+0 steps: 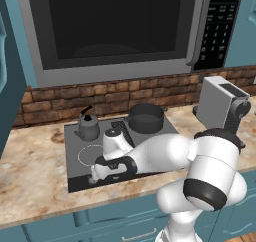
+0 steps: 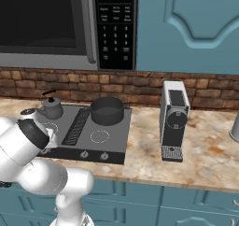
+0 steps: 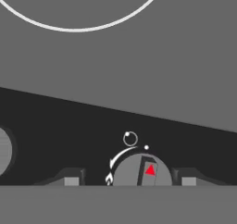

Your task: Pick the kettle from the cabinet and place it on a stove burner. Then pick the pot from the counter and place it on another stove burner. Finally, turn both burners on.

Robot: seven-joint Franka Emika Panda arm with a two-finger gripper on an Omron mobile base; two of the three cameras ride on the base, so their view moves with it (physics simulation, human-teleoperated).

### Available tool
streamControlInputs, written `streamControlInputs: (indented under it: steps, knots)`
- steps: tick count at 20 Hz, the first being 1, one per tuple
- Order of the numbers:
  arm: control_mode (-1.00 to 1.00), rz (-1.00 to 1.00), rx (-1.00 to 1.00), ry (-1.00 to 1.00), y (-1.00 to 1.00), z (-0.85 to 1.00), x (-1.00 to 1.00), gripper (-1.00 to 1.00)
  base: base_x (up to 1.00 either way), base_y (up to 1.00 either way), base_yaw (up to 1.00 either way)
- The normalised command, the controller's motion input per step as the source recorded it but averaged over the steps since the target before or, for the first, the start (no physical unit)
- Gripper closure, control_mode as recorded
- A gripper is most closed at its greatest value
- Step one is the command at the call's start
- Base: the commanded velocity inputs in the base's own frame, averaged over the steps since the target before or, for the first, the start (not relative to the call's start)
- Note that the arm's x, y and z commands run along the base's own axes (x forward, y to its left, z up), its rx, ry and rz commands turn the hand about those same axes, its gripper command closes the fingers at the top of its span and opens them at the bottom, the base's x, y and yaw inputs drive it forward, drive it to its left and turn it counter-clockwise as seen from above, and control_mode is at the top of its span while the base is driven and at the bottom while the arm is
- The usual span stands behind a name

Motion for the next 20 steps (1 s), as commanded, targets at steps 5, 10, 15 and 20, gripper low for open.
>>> streamControlInputs:
  steps: [5,10,15,20]
  knots:
    - [-1.00,0.00,0.00,-0.01,-0.14,-0.06,-0.02,1.00,0.00,0.00,0.00]
    - [-1.00,0.00,0.00,-0.03,-0.11,-0.07,-0.09,1.00,0.00,0.00,0.00]
    - [-1.00,0.00,0.00,-0.03,0.00,-0.03,-0.01,1.00,0.00,0.00,0.00]
    - [-1.00,0.06,0.00,-0.03,0.00,-0.13,-0.01,1.00,0.00,0.00,0.00]
